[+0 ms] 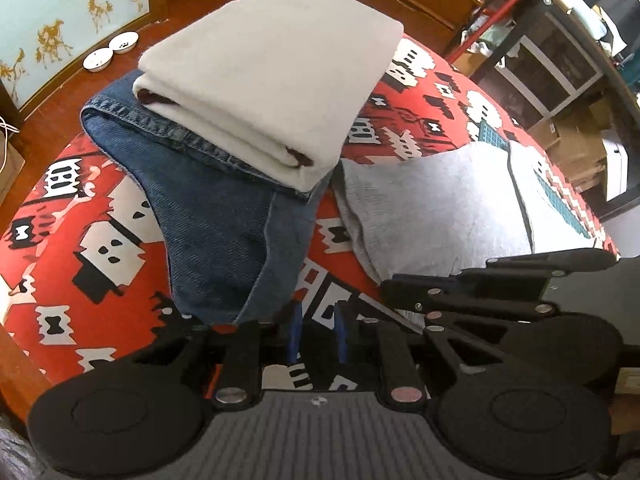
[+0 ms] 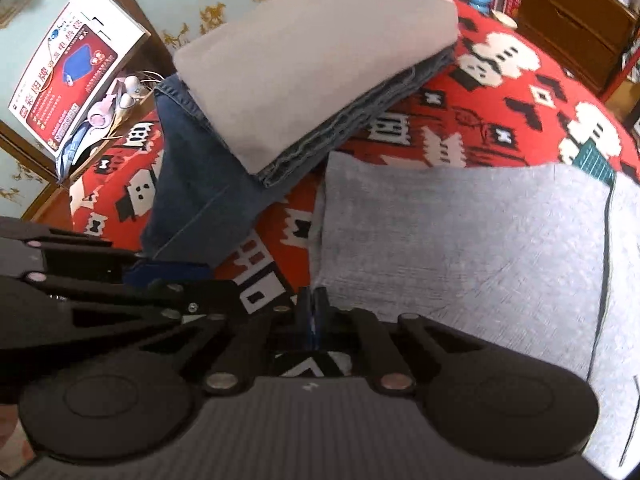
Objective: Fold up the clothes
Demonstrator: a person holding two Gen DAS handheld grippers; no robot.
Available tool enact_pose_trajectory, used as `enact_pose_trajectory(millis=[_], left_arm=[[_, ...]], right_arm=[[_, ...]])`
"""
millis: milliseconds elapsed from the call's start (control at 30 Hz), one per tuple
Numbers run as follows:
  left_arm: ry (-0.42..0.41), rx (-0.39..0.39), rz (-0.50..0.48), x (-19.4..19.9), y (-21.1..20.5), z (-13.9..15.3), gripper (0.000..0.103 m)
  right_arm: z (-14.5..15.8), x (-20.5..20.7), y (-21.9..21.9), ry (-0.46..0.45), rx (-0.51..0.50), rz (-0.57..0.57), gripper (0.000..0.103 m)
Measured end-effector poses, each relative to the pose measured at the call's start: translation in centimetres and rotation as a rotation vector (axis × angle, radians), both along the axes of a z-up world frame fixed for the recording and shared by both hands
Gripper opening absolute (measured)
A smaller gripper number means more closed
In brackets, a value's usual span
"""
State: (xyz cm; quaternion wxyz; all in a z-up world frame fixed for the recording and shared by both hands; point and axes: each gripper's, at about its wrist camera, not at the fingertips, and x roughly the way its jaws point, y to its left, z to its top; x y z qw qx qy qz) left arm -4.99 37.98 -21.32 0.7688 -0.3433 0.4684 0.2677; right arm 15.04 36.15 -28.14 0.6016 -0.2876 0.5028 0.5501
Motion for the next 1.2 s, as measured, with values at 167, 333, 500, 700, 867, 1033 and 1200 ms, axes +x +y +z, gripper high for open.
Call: enact_pose_trajectory(millis=[167, 333, 500, 700, 867, 1033, 1200], left_arm=[[-0.013, 0.0, 0.0, 0.0, 0.0, 0.1, 0.017], [-0.035, -0.002, 0.023, -0.4, 0.2, 0.4, 0.017], [-0.057, 0.0, 0.04, -0.7, 0.5, 0.7, 0.017], [-0.068, -0.004, 0.042, -0.9, 0.8, 0.7, 0.016], [-0.074, -0.006, 0.051, -1.2, 1.0, 0.7, 0.016], [-0.076, -0.004, 0.061, -1.6, 1.2, 0.7, 0.016], [-0.076, -0.007, 0.06, -1.6, 1.3, 0.7, 0.016]], right_arm=[[0.9, 0.7, -0.4, 0.02, 0.02, -0.029, 0.011], [2.0, 1.0, 0.5, -0.01, 0.065, -0.035, 0.015], [1.1, 0.9, 2.3, -0.068, 0.059, -0.037, 0.021], [-0.2, 1.2, 3.3, -0.089, 0.035, -0.058, 0.011], [0.1, 1.7, 3.0, -0.056, 0.05, -0.072, 0.0], [0.8, 0.7, 3.4, -0.021, 0.072, -0.03, 0.0], [0.5, 0.7, 3.8, -0.094, 0.05, -0.049, 0.004]])
